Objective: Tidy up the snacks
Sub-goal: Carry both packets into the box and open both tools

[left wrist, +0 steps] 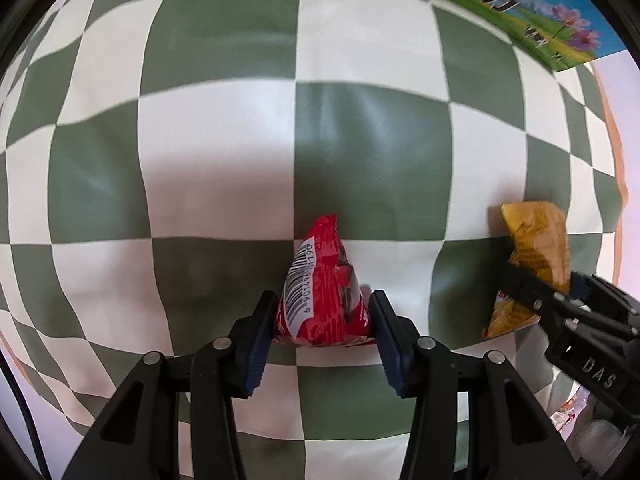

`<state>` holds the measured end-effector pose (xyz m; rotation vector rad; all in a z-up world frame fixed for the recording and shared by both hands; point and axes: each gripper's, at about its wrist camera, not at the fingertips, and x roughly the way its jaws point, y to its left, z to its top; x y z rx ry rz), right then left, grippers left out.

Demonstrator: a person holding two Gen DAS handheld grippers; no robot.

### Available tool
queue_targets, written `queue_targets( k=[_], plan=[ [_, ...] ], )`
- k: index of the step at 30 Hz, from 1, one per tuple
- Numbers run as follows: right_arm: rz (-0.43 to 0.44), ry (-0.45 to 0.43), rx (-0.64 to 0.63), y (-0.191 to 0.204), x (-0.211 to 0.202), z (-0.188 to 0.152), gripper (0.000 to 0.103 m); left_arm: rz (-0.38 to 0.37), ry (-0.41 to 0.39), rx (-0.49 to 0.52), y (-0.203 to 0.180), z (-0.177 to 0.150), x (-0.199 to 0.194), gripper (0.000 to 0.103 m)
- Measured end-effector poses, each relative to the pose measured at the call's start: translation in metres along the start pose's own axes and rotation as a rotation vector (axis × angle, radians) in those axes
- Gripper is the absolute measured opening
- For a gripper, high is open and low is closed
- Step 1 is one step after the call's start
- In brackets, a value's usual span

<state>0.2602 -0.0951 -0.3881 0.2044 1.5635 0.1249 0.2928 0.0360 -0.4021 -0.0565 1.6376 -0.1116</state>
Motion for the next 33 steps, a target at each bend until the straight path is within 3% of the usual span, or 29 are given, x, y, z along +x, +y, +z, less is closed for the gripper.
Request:
queue_targets(
  k=[7,14,20,26,30,33],
  plan=[
    [0.085,-0.046,0.003,0.01,-0.042,0.007,0.054,-0.053,-0.045,0.012,-0.002,0.009,-0.039,0.044],
    [0.19,-0.17,-0.02,0.006,-0.117,0.026,0.054,-0.133,-0.174,0.074,-0.011,0.028,-0.121,0.044],
    [0.249,-0.297,-0.059,-0.005,-0.188,0.086,0.054,-0.193,-0.273,0.118,-0.017,0.087,-0.191,0.044],
    [0.188,-0.403,-0.099,0.005,-0.222,0.176,0.054,-0.152,-0.337,0.135,-0.031,0.172,-0.208,0.044],
    [0.124,-0.397,-0.092,-0.001,-0.213,0.226,0.054,-0.089,-0.33,0.138,-0.025,0.224,-0.208,0.044],
    [0.104,-0.345,-0.065,-0.014,-0.198,0.247,0.054,-0.052,-0.296,0.133,-0.018,0.254,-0.193,0.044]
  ],
)
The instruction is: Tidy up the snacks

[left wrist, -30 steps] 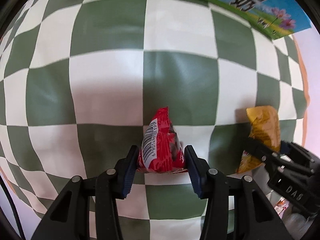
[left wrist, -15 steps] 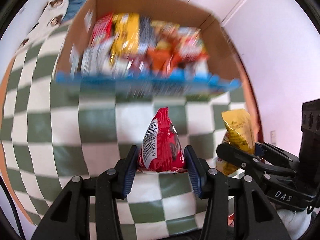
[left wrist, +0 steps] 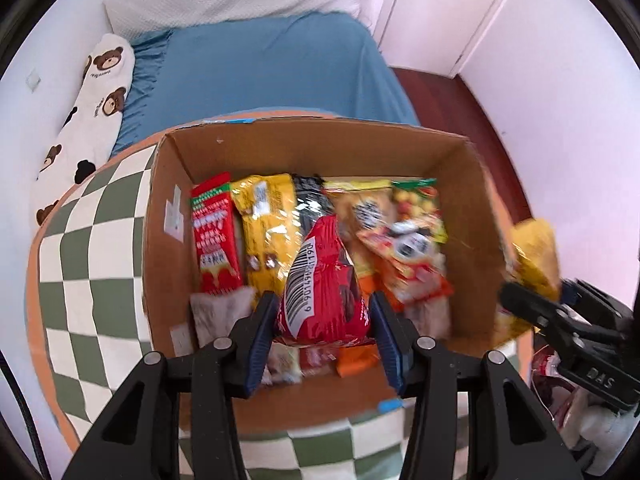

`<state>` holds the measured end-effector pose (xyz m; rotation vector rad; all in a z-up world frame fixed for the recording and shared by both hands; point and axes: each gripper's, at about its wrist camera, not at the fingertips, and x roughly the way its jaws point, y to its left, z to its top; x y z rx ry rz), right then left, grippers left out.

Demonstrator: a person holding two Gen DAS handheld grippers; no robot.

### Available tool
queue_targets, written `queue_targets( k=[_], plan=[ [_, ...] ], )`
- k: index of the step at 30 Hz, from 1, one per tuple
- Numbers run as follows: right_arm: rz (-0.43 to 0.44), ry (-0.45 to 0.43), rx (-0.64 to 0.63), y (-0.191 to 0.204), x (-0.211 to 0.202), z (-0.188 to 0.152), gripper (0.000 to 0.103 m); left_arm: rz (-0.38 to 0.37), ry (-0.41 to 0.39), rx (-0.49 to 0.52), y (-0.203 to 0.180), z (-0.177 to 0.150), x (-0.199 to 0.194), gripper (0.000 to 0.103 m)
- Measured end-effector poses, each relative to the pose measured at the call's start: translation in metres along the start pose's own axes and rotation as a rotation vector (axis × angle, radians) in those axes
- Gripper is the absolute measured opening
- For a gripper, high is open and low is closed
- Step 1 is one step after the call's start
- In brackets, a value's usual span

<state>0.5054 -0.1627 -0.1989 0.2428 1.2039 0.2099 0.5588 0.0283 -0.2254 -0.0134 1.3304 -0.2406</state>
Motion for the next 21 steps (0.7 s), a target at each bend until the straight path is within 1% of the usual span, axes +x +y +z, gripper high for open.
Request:
queue_targets(
  k=[2,4,5,6,7,8,9,10,12,15,16,21],
  plan=[
    [-0.014,0.035,0.012,-0.008,0.012,0.002,0.054,0.032,0.032,-0.001,0.008,0.012,0.018,0.044],
    [-0.021,0.065,0.025,-0.016,0.018,-0.003,0.055,0.038,0.066,-0.011,0.014,0.016,0.033,0.045],
    [-0.026,0.094,0.038,-0.02,0.024,-0.007,0.057,0.046,0.094,-0.021,0.019,0.019,0.044,0.046],
    [-0.028,0.125,0.064,-0.025,0.032,-0.01,0.059,0.058,0.115,-0.031,0.022,0.021,0.051,0.049],
    [-0.026,0.141,0.083,-0.03,0.038,-0.014,0.068,0.063,0.137,-0.042,0.026,0.023,0.059,0.052],
    [-0.031,0.148,0.096,-0.034,0.043,-0.017,0.079,0.057,0.159,-0.06,0.03,0.025,0.066,0.053],
    [-0.048,0.15,0.1,-0.037,0.046,-0.019,0.084,0.052,0.165,-0.072,0.032,0.025,0.069,0.059],
    [-0.051,0.151,0.104,-0.039,0.048,-0.02,0.09,0.052,0.166,-0.077,0.034,0.025,0.071,0.072],
    [-0.044,0.152,0.12,-0.041,0.05,-0.023,0.091,0.066,0.15,-0.078,0.035,0.024,0.072,0.084],
    [-0.06,0.145,0.109,-0.036,0.051,-0.022,0.096,0.093,0.129,-0.067,0.032,0.019,0.069,0.088],
    [-0.07,0.14,0.103,-0.035,0.052,-0.021,0.097,0.092,0.126,-0.072,0.032,0.016,0.069,0.093],
    [-0.127,0.106,0.079,-0.027,0.05,-0.017,0.097,0.078,0.079,-0.097,0.029,0.002,0.057,0.102]
  ],
)
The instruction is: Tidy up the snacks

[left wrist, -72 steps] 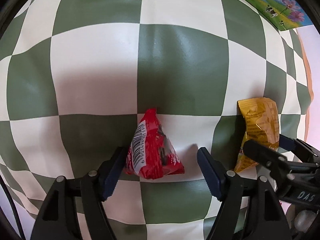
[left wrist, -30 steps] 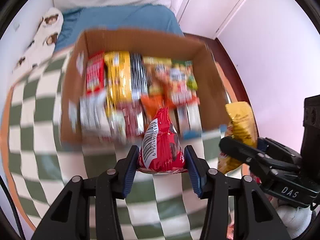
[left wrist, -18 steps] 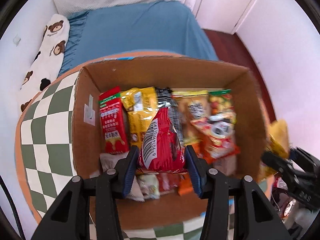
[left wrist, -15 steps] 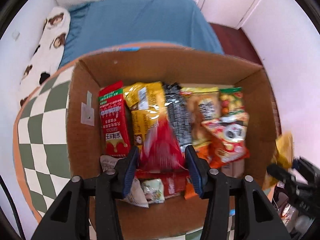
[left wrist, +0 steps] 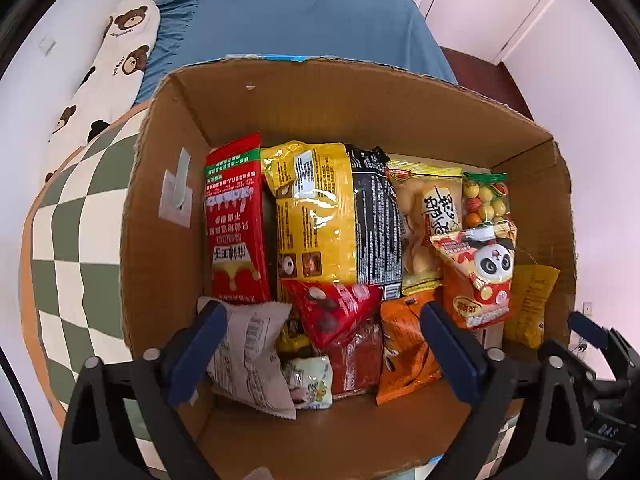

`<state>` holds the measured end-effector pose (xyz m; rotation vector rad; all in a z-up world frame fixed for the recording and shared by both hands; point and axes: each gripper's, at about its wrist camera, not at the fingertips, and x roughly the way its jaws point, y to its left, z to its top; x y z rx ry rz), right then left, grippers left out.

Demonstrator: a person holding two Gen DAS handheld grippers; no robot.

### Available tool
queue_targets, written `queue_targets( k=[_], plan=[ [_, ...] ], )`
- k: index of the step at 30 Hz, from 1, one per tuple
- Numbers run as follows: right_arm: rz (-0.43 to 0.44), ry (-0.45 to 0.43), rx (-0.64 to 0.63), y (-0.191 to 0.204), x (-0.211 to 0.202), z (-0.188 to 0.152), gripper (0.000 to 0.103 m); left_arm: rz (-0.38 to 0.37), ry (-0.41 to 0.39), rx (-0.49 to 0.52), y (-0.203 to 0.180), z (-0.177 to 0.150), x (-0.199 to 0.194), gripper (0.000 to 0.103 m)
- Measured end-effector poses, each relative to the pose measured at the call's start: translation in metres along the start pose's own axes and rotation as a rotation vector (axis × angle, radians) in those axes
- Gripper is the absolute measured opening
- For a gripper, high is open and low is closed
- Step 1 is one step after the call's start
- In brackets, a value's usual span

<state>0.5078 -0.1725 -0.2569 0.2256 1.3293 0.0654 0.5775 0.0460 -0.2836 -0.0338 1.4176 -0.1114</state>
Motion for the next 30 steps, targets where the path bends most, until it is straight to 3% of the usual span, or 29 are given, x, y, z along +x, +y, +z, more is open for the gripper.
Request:
queue_targets(
  k=[7,16,20,25,30],
  plan=[
    [-0.064,-0.047,-0.045,0.014,-0.009,0.001,0.098,0.005,-0.063,-0.008,-0.002,-0.021,-0.02,0.103],
    [-0.071,-0.106,-0.071,0.027,-0.036,-0.013,0.1,0.022,-0.156,0.008,-0.008,-0.05,-0.061,0.103],
    [-0.082,-0.172,-0.107,0.037,-0.069,-0.033,0.1,0.019,-0.219,-0.004,-0.01,-0.073,-0.09,0.103],
    [-0.096,-0.269,-0.133,0.045,-0.115,-0.067,0.102,0.079,-0.307,-0.009,-0.015,-0.108,-0.132,0.103],
    [-0.079,-0.342,-0.148,0.049,-0.163,-0.107,0.102,0.062,-0.384,-0.007,-0.018,-0.146,-0.171,0.103]
  ],
)
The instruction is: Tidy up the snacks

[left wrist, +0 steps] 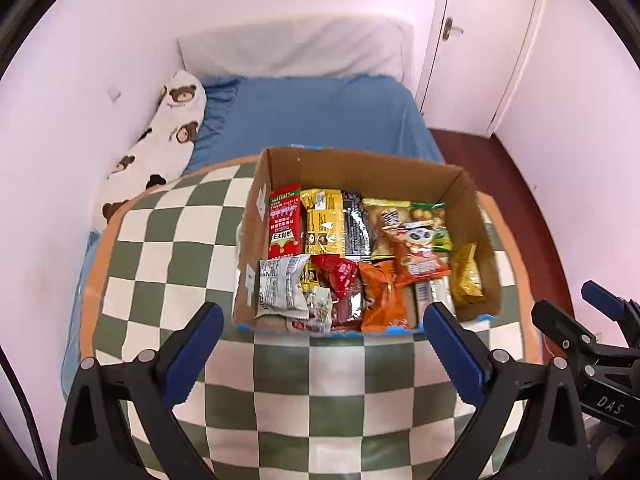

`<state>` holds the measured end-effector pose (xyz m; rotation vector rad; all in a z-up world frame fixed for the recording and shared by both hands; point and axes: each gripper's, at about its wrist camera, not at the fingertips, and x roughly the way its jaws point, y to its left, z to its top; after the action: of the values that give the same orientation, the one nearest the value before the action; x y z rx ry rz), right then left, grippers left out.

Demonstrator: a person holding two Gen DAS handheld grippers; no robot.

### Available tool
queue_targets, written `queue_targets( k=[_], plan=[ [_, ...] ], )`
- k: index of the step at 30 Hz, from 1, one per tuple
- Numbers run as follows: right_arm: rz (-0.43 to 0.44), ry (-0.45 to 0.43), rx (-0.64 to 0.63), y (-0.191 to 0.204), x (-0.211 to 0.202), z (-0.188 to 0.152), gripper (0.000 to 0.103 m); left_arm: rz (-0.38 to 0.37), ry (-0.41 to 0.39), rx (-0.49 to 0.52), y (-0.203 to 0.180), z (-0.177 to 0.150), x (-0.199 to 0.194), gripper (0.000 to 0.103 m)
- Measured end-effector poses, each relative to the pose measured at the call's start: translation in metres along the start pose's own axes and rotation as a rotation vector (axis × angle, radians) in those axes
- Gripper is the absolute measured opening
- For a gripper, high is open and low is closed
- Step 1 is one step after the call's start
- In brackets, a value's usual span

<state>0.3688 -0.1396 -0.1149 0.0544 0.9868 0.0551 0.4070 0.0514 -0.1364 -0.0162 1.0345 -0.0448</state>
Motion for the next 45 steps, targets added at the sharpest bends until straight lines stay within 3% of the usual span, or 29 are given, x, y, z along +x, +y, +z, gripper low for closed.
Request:
queue_targets(
  k=[10,26,35,40,45],
  plan=[
    [-0.017,-0.147,-0.015,0.008,-0.104,-0.043,0.103,-0.025,-0.102,0.005,-0.006,-0.042,-0.079,0.103],
    [-0.028,-0.266,-0.031,0.014,-0.198,-0.077,0.103,-0.026,-0.221,0.009,-0.012,-0.08,-0.164,0.103],
    [-0.037,-0.277,-0.044,0.017,-0.203,-0.079,0.103,-0.001,-0.247,-0.024,-0.006,-0.083,-0.17,0.103],
    [-0.055,-0.275,-0.043,0.015,-0.187,-0.073,0.103,-0.028,-0.248,-0.034,-0.006,-0.08,-0.157,0.103],
    [-0.08,-0.274,-0.029,0.012,-0.163,-0.062,0.103,0.025,-0.264,-0.007,-0.012,-0.069,-0.139,0.103]
  ],
)
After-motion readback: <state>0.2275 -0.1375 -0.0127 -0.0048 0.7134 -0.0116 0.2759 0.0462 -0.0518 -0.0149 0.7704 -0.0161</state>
